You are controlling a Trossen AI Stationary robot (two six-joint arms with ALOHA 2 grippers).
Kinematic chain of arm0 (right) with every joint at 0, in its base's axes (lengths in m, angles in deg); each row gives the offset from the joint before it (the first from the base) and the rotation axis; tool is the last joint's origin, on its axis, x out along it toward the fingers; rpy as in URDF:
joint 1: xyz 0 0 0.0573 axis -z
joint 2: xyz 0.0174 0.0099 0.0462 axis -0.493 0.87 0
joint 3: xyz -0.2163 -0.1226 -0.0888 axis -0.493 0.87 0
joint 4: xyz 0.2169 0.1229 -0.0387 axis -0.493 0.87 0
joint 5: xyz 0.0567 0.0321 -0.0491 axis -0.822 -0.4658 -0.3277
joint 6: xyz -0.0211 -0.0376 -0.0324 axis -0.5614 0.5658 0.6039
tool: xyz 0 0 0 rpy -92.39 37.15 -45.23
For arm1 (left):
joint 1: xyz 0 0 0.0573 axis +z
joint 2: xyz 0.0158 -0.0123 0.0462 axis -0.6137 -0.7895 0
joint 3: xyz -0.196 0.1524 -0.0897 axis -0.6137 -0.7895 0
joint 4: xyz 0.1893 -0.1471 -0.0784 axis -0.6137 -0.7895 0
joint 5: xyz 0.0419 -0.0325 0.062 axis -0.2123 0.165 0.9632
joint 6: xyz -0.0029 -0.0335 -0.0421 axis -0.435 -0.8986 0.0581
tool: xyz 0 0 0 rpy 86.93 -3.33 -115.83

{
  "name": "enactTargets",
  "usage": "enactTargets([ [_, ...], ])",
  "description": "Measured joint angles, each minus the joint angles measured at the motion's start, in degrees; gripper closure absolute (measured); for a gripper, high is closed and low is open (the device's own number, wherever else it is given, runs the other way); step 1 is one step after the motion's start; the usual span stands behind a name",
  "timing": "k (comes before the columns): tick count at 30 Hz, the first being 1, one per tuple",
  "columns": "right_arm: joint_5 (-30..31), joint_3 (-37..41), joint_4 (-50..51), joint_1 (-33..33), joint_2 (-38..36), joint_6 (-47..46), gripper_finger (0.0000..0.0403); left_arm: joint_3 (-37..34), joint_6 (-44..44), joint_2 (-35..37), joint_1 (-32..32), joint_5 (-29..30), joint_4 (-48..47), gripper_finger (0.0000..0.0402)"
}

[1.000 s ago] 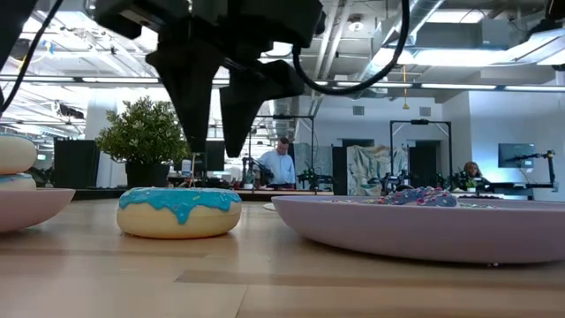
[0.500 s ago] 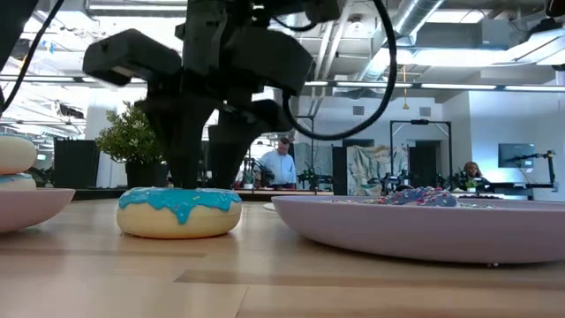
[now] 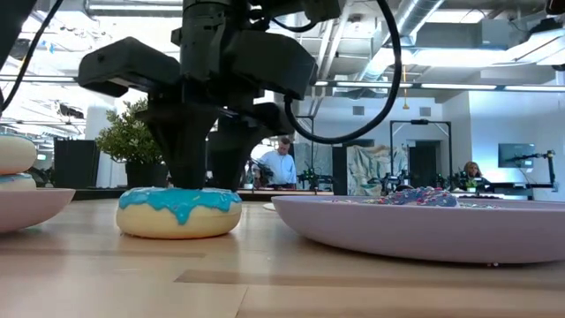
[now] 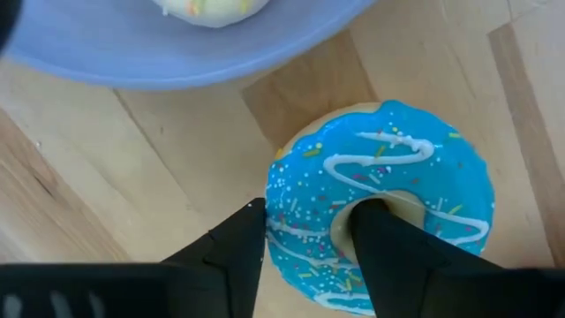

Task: Pick & Place donuts
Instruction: Put the big light blue donut on the pink plate

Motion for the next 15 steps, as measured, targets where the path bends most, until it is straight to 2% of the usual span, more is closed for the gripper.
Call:
enactTargets([
  [7, 0.0, 0.0, -0.2, 0.0, 0.0, 0.0, 0.0280, 0.0, -0.6, 0.0, -1.0, 0.0, 0.0, 0.0290],
  [15, 0.1, 0.0, -0.2, 0.0, 0.0, 0.0, 0.0280, 0.7, -4.5, 0.0, -1.1, 0.0, -1.1, 0.0303],
])
